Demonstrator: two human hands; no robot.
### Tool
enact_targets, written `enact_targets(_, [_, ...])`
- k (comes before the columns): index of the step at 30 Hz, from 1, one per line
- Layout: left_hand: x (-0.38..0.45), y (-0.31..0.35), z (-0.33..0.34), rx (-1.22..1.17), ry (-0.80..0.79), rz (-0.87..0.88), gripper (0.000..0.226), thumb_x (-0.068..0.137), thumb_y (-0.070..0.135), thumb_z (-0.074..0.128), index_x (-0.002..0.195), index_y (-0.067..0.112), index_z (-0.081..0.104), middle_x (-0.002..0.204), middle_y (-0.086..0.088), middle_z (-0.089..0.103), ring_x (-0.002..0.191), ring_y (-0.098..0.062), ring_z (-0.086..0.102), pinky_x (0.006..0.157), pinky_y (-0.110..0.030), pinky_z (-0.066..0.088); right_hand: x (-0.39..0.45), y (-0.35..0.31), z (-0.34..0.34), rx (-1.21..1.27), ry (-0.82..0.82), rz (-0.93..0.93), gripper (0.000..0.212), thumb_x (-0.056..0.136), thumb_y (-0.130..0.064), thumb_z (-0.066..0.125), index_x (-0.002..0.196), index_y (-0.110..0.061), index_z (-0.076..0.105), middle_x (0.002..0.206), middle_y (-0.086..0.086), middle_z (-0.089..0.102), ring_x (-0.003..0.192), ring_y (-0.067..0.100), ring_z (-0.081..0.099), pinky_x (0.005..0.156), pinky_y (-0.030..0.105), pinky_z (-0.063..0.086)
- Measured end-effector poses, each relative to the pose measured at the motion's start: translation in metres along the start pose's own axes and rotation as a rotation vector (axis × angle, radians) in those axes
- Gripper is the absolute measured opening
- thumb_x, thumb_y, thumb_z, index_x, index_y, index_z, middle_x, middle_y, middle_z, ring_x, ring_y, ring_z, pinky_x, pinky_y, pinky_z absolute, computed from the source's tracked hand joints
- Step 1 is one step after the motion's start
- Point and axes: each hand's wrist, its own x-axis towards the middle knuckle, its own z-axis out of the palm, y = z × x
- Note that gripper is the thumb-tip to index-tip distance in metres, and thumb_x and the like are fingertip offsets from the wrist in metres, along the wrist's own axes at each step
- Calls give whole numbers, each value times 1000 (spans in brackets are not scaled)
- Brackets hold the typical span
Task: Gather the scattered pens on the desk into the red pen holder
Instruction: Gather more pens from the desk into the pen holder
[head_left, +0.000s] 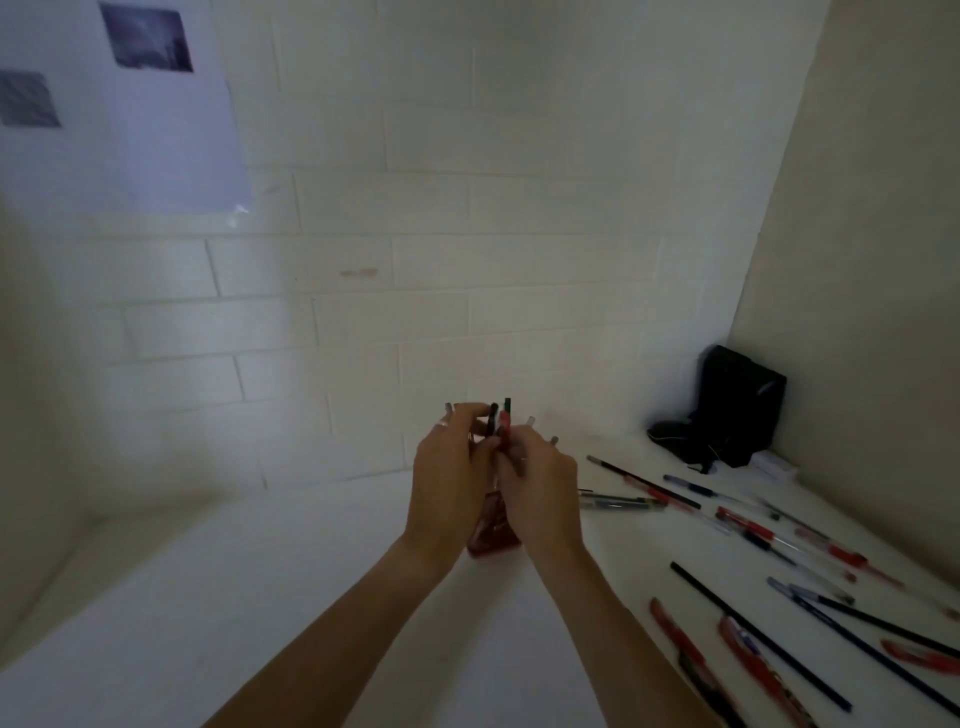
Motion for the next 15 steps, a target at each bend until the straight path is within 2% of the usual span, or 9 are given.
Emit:
enact_targets(3, [-5,-19,7,97,-70,-37,38,97,9,55,131,26,50,104,6,66,90,-6,63,80,-25,55,-6,11,9,-117,-57,-15,21,96,-18,60,116,-15,69,102,-3,66,81,-1,54,73,-1,42])
enact_targets(5, [-9,-24,9,143,-76,-25,44,99,12,53,140,26,45,112,2,64,95,-11,62,82,-25,53,-10,12,13,-105,-49,-18,30,96,-13,60,127,-14,61,109,-7,52,87,-3,50,85,7,47])
enact_targets(7, [-11,-25,11,203,-73,27,41,100,15,51,140,22,48,120,-2,61,103,-16,62,85,-28,54,-13,14,18,-94,19,-67,42,95,-8,61,135,-12,52,118,-1,52,97,2,52,90,15,48])
enact_targets(10, [-13,-30,17,328,-92,127,32,99,23,53,131,18,58,124,-5,61,109,-16,63,89,-33,56,-17,22,23,-162,34,-132,47,95,-8,61,140,-11,48,124,5,54,102,11,58,92,23,53])
enact_targets(12, [-11,-26,18,260,-69,59,19,100,39,53,108,24,63,108,-7,66,93,-14,68,81,-36,57,-19,28,25,-209,0,-134,51,96,-10,59,145,-12,45,119,4,56,98,13,60,87,25,54])
enact_targets(13, [-10,-24,17,264,-39,29,24,100,48,51,97,26,61,98,-7,65,81,-14,68,75,-38,56,-19,29,26,-219,-3,-132,49,97,-11,57,145,-13,46,113,2,56,93,11,59,82,23,54])
enact_targets(15, [-9,-21,17,171,-25,-14,31,99,55,47,94,26,56,95,-3,63,77,-13,67,69,-37,54,-19,28,26,-190,-14,-99,36,101,-16,51,137,-16,55,99,-8,50,81,3,53,74,12,48])
